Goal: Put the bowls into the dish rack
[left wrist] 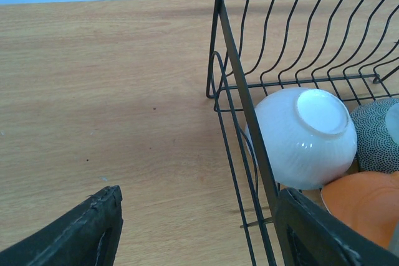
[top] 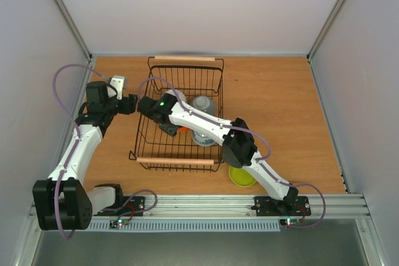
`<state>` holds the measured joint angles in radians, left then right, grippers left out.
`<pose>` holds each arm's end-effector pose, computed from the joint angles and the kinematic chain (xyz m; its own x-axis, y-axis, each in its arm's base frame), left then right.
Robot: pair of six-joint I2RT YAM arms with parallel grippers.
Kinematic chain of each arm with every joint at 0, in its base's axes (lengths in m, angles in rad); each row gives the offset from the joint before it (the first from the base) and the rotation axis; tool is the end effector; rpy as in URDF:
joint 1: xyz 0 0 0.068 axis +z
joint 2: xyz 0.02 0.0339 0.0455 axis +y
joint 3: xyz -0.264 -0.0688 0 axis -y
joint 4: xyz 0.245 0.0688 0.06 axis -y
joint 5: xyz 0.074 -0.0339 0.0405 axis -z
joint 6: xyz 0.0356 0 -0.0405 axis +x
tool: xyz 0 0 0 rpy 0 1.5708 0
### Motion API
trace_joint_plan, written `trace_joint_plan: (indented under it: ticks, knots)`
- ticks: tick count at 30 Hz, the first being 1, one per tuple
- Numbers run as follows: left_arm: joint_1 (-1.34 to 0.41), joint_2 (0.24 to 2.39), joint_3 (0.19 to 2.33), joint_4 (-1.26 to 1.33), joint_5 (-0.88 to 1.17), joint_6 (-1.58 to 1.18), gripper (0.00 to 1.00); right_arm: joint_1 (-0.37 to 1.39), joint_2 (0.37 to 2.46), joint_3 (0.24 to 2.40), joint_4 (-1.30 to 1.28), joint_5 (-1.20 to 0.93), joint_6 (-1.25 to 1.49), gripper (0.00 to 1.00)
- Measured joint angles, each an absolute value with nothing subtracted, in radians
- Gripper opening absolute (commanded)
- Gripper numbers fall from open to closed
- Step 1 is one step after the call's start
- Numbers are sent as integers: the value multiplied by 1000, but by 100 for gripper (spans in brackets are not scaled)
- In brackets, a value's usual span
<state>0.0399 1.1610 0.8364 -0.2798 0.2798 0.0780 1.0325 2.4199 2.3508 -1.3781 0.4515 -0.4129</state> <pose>0.2554 0.0004 0.2729 -0.5514 0.0529 -0.8326 0.2324 0.9682 -0.0923 0.2593 0.4040 0.2256 -0.1671 -0.9841 0.0608 -0.8865 0.1229 -0.4461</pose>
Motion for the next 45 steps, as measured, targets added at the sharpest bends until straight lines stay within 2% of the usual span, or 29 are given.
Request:
trace_joint_plan:
  ticks: [2, 3, 16, 25, 38, 41, 45]
  knots:
    - [40, 1161, 836, -280, 280, 78, 68, 1038, 2424, 2352, -1378, 466, -413, 95]
    - [40, 1161, 836, -280, 280, 78, 68, 1040, 2424, 2352, -1377, 471, -410, 98]
    - [40, 1164, 836, -279, 281, 78, 68, 1062, 2427, 2348, -1374, 487, -414, 99]
    - [40, 1173, 836, -279, 281, 78, 68, 1077, 2404, 2247, -1333, 429, -421, 99]
    - [40, 1174, 836, -279, 282, 78, 68, 1078, 2246, 2110, -1237, 392, -414, 99]
    - [40, 1174, 836, -279, 282, 78, 68, 1077, 2178, 2037, -1204, 438, -392, 98]
    - [40, 1174, 836, -279, 283, 78, 68, 1053, 2018, 1880, -1123, 493, -341, 93]
